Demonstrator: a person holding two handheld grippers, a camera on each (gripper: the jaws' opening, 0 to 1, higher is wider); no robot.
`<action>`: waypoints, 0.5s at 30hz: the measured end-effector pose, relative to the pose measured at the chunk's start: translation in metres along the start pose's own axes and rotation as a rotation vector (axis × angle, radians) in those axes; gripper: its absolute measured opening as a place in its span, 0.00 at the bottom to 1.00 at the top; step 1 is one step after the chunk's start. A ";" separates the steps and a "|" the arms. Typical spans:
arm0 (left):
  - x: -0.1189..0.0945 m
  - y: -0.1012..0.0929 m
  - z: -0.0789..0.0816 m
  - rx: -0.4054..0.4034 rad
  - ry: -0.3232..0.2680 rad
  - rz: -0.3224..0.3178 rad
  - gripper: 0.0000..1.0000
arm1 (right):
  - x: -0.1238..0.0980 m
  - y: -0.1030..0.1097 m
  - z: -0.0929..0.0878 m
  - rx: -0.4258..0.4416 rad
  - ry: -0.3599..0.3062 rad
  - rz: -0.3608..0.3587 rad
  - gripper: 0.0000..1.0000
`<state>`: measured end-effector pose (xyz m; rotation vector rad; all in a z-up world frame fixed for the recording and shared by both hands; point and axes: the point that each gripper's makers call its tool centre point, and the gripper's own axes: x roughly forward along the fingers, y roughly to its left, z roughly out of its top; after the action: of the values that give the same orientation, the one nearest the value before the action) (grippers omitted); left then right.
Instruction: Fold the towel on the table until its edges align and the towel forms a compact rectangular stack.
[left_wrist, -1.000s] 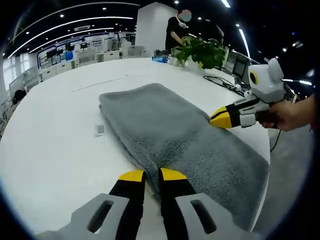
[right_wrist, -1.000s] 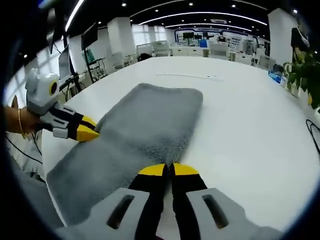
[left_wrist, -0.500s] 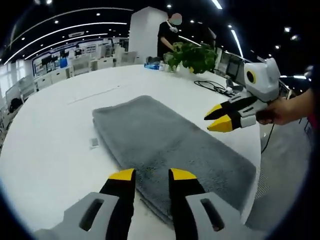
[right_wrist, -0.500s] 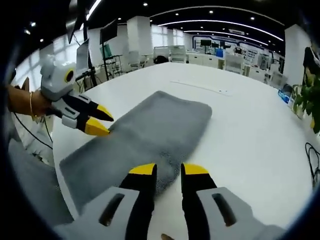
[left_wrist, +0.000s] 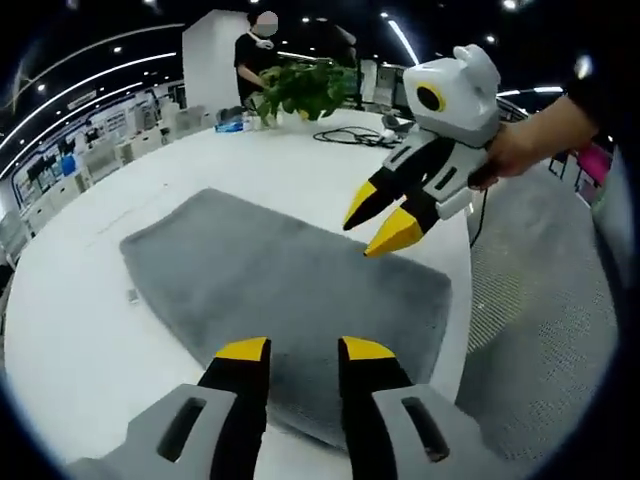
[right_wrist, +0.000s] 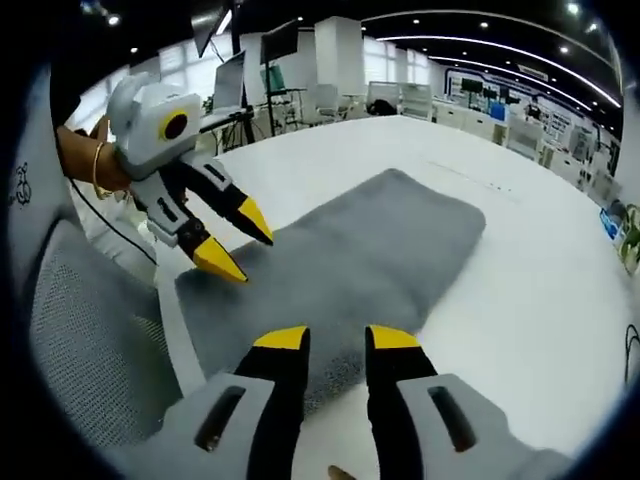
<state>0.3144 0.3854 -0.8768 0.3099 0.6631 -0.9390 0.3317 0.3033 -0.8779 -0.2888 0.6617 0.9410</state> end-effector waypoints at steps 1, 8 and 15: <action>-0.002 -0.006 -0.002 0.002 -0.001 -0.010 0.27 | -0.001 0.002 -0.002 0.000 0.002 0.006 0.22; -0.008 -0.036 -0.015 0.049 0.034 -0.062 0.29 | -0.004 0.026 -0.012 -0.031 0.020 0.083 0.22; -0.006 -0.053 -0.033 0.122 0.091 -0.087 0.34 | -0.010 0.046 -0.021 -0.088 0.041 0.126 0.23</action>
<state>0.2556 0.3765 -0.8956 0.4372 0.7083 -1.0557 0.2810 0.3123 -0.8852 -0.3481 0.6836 1.0885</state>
